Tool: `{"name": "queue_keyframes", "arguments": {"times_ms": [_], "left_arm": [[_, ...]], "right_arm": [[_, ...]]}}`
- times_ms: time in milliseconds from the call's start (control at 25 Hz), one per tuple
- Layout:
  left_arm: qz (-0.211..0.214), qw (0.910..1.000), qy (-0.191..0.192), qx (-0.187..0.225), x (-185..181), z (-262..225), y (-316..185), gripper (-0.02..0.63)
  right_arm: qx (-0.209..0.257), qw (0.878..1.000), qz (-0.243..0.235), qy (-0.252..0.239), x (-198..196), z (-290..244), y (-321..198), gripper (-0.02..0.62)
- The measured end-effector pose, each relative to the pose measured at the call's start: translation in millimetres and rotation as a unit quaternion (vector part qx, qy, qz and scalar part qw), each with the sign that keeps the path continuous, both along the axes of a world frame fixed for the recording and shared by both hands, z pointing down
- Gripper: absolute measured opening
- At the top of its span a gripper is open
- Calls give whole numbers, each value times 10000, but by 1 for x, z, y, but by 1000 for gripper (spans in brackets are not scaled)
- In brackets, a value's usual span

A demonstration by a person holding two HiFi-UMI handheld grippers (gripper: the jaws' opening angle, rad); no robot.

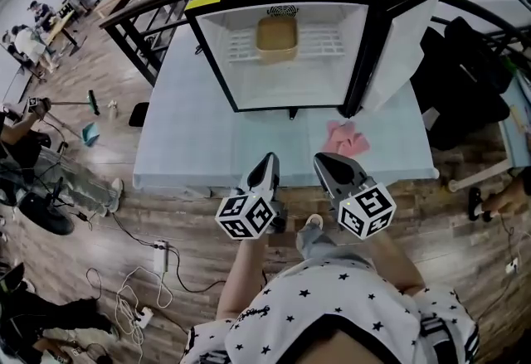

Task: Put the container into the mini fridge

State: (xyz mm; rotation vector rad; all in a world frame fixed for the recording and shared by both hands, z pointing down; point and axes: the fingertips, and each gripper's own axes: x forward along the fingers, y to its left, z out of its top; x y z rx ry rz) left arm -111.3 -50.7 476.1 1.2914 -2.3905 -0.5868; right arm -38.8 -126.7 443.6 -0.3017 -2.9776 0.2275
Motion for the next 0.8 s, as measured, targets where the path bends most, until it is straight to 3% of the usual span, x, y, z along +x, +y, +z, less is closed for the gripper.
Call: {"name": "queue_keyframes", "arguments": {"times_ms": [280,800], "left_arm": [[79,9993,-105,-351,58,22,25,5],[66,9990,0,-453,140,41,65,5]], "right_arm": [[47,9999,-4,114,41,17,27,21],[197,9995,-189,176,110,26,64,21]]}}
